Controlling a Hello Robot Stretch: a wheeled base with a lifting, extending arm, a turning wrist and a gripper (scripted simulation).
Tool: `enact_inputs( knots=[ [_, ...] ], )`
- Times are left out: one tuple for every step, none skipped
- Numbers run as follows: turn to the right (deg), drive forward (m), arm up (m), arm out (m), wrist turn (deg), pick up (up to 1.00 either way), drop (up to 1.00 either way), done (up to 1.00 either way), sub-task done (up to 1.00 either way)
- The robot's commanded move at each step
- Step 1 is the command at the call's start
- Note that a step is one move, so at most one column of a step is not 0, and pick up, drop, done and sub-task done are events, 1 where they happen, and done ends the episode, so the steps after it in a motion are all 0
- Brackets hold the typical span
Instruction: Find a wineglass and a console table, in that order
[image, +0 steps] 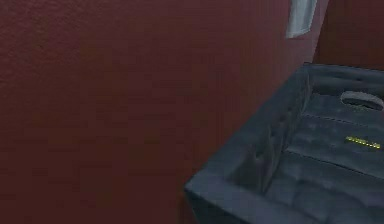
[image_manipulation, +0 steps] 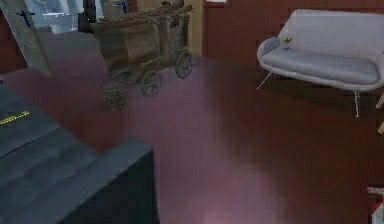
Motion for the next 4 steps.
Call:
enact_inputs(
  knots=[
    [45.0, 0.00, 0.00, 0.00, 0.0, 0.00, 0.00, 0.00, 0.00],
    [45.0, 0.00, 0.00, 0.00, 0.0, 0.00, 0.00, 0.00, 0.00],
    [45.0, 0.00, 0.00, 0.00, 0.0, 0.00, 0.00, 0.00, 0.00],
    [6.0, 0.00, 0.00, 0.00, 0.0, 0.00, 0.00, 0.00, 0.00]
  ],
)
